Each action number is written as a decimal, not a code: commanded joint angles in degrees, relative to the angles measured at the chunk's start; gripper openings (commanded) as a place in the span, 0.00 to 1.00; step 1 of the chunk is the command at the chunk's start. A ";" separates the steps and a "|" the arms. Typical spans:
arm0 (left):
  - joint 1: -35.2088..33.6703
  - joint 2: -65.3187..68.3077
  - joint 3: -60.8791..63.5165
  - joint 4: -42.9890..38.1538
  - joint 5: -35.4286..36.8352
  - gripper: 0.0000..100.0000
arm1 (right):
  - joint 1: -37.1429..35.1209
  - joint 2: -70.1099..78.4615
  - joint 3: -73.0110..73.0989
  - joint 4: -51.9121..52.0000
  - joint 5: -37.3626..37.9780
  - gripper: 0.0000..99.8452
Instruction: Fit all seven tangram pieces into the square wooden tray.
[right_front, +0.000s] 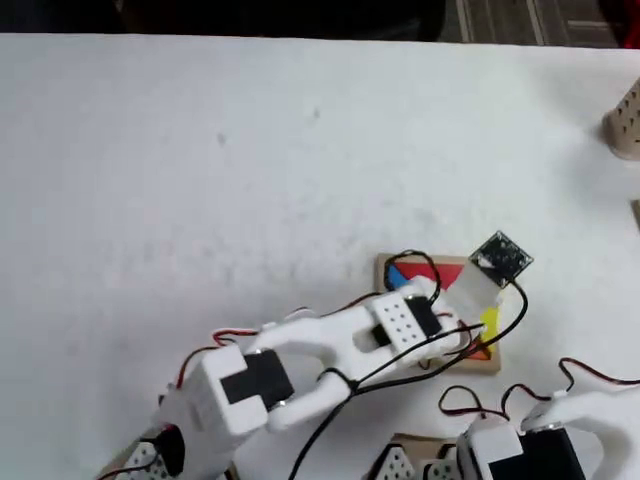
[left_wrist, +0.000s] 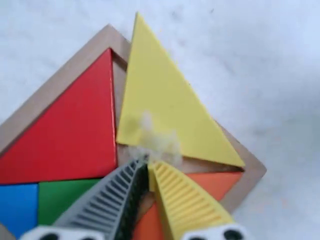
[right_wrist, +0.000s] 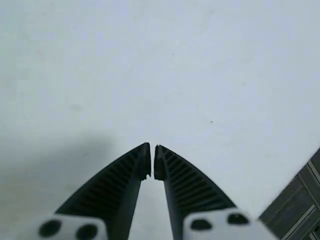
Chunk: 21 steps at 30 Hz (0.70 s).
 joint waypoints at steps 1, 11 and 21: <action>2.51 -5.05 -1.05 2.20 0.53 0.02 | -2.15 -0.04 -1.58 -0.04 0.62 0.02; -2.42 -25.19 13.54 2.99 0.53 0.02 | -16.92 -0.40 -2.02 14.55 -0.09 0.02; -23.78 -49.98 37.27 -0.53 0.44 0.02 | -31.87 0.13 -3.87 14.46 -17.58 0.02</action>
